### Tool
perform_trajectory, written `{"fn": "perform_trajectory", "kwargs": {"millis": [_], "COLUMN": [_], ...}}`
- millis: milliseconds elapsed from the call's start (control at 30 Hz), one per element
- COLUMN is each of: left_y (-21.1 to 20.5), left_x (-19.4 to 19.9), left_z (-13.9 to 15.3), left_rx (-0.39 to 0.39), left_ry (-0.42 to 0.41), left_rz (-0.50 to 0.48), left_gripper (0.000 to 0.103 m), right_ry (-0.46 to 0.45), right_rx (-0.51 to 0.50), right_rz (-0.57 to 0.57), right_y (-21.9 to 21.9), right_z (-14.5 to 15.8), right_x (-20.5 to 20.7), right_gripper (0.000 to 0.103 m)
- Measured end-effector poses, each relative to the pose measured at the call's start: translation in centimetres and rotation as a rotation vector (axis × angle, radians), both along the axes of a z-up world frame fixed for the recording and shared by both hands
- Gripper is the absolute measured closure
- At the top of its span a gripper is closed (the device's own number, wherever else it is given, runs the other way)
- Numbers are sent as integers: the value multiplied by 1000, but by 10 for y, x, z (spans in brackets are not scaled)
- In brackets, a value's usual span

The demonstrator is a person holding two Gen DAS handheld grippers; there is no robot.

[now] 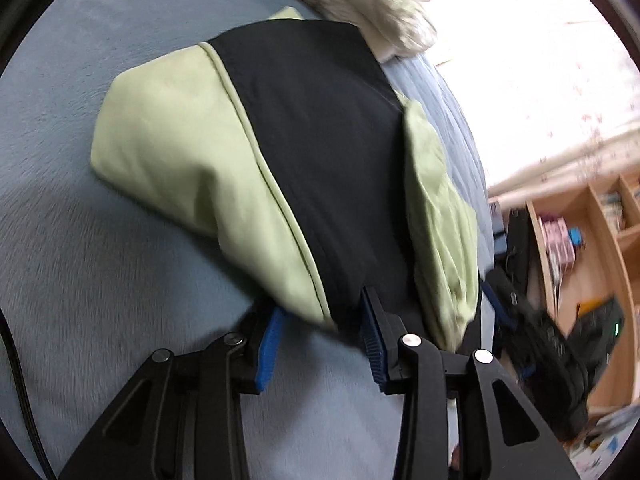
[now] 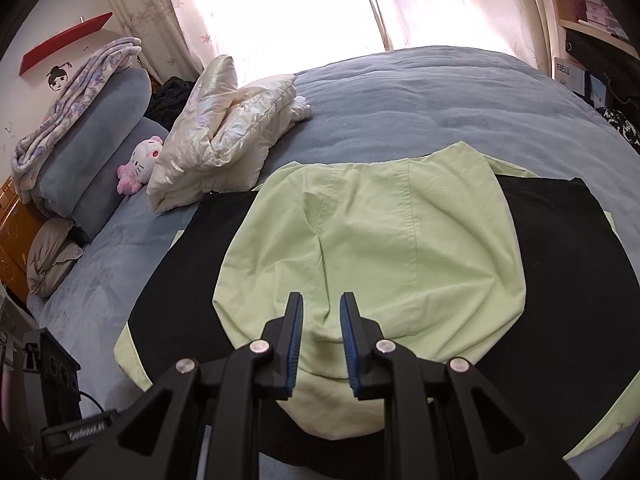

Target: Fold large clothes

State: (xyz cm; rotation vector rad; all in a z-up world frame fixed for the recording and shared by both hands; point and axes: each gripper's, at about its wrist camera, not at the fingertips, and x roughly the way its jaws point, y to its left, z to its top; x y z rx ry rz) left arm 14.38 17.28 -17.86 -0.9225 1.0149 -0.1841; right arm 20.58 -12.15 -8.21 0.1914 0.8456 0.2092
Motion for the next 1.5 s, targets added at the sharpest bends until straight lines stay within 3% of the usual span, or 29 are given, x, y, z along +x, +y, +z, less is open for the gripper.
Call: {"fn": "perform_trajectory", "kwargs": {"millis": [100, 233, 300, 400, 433, 467, 500, 567, 633, 733, 833, 967, 1067, 1133, 1233, 1367, 1433, 1500], "left_y": [5, 3, 3, -10, -15, -21, -34, -53, -82, -119, -163, -229, -291, -325, -363, -397, -403, -399], "left_x": [21, 54, 62, 68, 67, 65, 63, 58, 54, 48, 48, 58, 42, 28, 10, 2, 5, 3], "left_z": [-8, -8, -4, 15, 25, 33, 49, 74, 104, 135, 159, 172, 171, 159, 130, 64, 42, 44], "left_rx": [-8, 42, 72, 228, 289, 345, 444, 551, 650, 721, 730, 767, 862, 895, 931, 967, 980, 959], "left_ry": [-19, -50, -66, -115, -149, -181, -241, -342, -456, -590, -664, -722, -778, -803, -781, -614, -551, -547], "left_rz": [40, 68, 73, 53, 41, 28, 1, -39, -88, -155, -242, -381, -542, -666, -820, -975, -986, -974], "left_gripper": [67, 67, 76, 91, 92, 94, 95, 96, 96, 97, 97, 97, 97, 97, 97, 95, 93, 89], "right_ry": [-1, -5, -6, -2, 11, 39, 67, 130, 108, 100, 103, 139, 184, 150, 69, -20, -27, -9], "right_rx": [3, -3, -5, -29, -35, -44, -57, -70, -65, -15, 53, 259, 492, 562, 458, 321, 301, 330], "right_rz": [-4, -18, -35, -53, -49, -41, -33, -10, -7, -16, -26, -58, -113, -211, -442, -768, -830, -840], "right_y": [0, -5, -9, -14, -14, -14, -13, -11, -11, -17, -25, -48, -90, -129, -195, -274, -291, -299], "right_z": [0, 1, 0, -6, -12, -21, -29, -52, -63, -68, -69, -72, -68, -57, -33, -8, -7, -12], "right_x": [0, 3, 8, 15, 17, 20, 22, 23, 17, 15, 12, 9, -10, -37, -80, -127, -137, -141], "right_gripper": [85, 85, 85, 87, 96, 98, 98, 99, 99, 99, 99, 99, 99, 99, 99, 98, 98, 98]}}
